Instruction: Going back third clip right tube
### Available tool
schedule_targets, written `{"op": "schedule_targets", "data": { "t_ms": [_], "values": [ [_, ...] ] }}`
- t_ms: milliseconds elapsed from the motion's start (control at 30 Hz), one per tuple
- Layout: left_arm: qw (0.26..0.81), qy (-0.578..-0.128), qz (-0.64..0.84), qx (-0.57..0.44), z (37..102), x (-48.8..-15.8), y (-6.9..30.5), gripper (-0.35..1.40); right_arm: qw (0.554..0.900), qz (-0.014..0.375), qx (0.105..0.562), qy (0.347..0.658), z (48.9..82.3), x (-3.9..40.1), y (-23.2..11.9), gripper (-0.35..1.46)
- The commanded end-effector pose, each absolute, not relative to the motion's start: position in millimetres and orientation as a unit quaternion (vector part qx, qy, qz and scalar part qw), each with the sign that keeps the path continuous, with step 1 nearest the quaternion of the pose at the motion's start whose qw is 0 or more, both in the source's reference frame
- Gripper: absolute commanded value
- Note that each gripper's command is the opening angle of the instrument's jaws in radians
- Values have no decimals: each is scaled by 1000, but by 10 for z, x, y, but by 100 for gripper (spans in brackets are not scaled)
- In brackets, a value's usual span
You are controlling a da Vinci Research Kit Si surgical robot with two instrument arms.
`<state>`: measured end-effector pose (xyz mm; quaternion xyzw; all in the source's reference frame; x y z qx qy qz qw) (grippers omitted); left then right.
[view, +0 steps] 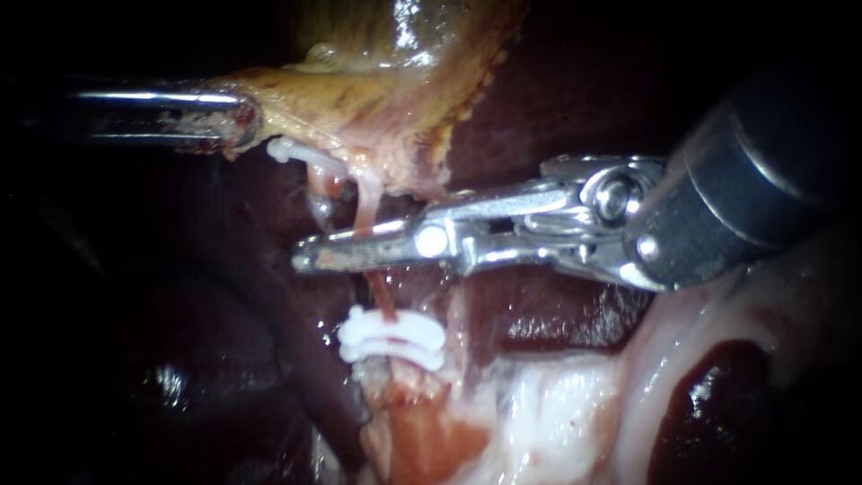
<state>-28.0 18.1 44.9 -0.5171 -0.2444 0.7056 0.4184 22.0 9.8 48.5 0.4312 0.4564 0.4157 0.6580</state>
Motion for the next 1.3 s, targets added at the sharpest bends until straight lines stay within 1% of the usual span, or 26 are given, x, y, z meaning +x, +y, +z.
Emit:
{"op": "schedule_targets", "data": {
  "t_ms": [33, 67, 133, 167, 200, 400, 567, 633, 767, 900, 1067, 1133, 1300],
  "values": [
    [418, -244, 706, -517, 449, -280, 181, -35, 656, 416, 431, 459, 487, 221, 98, -34],
    [418, -244, 706, -517, 449, -280, 181, -35, 652, 416, 432, 464, 489, 222, 97, -11],
    [418, -244, 706, -517, 448, -280, 181, -35, 650, 413, 429, 472, 493, 225, 97, 24],
    [418, -244, 706, -517, 448, -280, 181, -35, 650, 413, 428, 472, 496, 228, 98, 38],
    [418, -244, 706, -517, 448, -280, 181, -35, 650, 414, 428, 473, 498, 229, 98, 42],
    [418, -244, 706, -517, 448, -280, 180, -35, 662, 398, 412, 484, 523, 230, 97, 45],
    [419, -244, 706, -517, 448, -280, 180, -35, 682, 368, 387, 500, 551, 226, 96, 46],
    [419, -244, 706, -517, 448, -280, 180, -35, 701, 345, 365, 507, 562, 224, 99, 48],
    [418, -244, 706, -517, 449, -280, 179, -35, 733, 312, 326, 509, 575, 216, 105, 49],
    [418, -243, 706, -517, 449, -280, 178, -35, 743, 286, 307, 521, 576, 209, 106, 50],
    [418, -243, 706, -517, 448, -280, 178, -35, 755, 248, 288, 535, 567, 194, 99, 50],
    [418, -244, 706, -517, 448, -280, 178, -35, 762, 216, 272, 546, 560, 179, 92, 50],
    [418, -244, 706, -517, 448, -280, 178, -35, 770, 167, 253, 561, 545, 138, 79, 50]
  ]
}}
